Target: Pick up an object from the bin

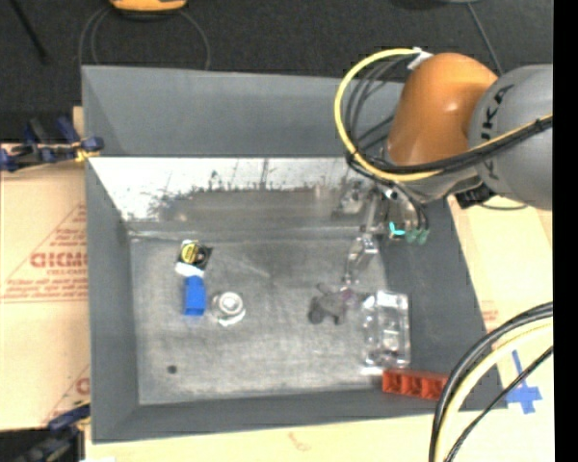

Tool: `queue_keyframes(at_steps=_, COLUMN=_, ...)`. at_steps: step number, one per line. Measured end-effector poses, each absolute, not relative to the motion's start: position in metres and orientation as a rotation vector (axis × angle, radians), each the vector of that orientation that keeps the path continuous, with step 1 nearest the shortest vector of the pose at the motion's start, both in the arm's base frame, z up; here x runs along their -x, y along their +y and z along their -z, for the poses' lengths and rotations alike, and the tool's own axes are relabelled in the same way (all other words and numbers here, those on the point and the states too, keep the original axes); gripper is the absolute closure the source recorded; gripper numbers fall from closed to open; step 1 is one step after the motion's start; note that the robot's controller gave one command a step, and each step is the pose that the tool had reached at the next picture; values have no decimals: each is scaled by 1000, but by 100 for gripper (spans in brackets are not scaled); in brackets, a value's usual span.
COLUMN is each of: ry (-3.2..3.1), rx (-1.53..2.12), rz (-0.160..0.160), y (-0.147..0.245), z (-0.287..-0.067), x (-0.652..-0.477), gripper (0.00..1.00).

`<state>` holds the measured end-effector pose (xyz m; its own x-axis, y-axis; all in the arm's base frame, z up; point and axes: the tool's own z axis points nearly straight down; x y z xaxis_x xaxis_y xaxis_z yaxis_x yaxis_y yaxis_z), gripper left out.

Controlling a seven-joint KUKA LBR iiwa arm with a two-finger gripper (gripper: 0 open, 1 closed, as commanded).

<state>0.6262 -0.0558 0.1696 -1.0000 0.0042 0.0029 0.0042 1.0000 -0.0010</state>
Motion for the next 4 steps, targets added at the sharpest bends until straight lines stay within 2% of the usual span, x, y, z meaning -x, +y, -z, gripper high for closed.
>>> queue_keyframes(at_steps=1, ry=-3150, rx=-172, rz=-2, y=-85, z=-73, x=-587, gripper=0)
queue_keyframes(at_steps=2, ry=-3152, rx=-177, rz=-5, y=-85, z=-76, x=-588, gripper=100)
queue_keyframes(at_steps=3, ry=-3147, rx=-220, rz=-6, y=-90, z=-179, x=-591, gripper=100)
queue_keyframes(at_steps=4, ry=-3131, rx=-356, rz=-3, y=-72, z=-221, x=-594, gripper=100)
